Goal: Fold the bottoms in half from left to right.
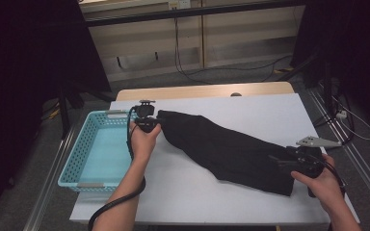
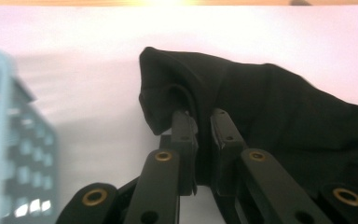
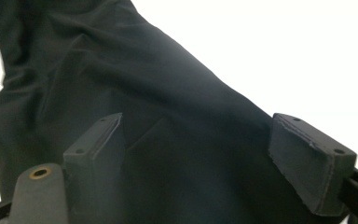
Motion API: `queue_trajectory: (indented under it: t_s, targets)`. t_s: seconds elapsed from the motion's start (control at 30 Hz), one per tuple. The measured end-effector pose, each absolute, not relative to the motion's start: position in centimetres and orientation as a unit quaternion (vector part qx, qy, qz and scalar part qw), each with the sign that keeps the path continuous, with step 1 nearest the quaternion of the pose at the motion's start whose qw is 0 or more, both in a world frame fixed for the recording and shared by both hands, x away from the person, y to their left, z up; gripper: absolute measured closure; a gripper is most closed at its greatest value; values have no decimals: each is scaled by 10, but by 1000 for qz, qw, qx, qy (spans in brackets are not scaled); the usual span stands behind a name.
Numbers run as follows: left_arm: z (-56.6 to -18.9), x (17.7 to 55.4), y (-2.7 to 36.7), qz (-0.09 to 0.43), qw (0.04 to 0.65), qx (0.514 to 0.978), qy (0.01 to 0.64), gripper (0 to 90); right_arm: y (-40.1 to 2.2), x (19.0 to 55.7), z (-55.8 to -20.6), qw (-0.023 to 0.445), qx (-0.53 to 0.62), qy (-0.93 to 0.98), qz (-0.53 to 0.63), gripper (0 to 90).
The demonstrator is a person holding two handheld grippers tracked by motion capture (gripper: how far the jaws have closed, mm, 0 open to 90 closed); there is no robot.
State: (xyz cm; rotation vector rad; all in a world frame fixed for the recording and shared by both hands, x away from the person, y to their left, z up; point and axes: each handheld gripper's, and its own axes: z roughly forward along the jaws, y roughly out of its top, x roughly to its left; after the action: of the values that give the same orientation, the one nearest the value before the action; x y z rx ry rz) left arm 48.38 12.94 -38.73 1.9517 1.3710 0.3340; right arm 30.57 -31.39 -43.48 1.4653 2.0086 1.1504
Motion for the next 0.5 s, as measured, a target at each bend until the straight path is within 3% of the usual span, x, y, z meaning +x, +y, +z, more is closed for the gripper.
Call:
queue_trajectory:
  t_s: [0.5]
  targets:
    - [-390, 469, 99, 68, 409, 778, 473, 825, -310, 307, -438, 188, 526, 721, 411, 167]
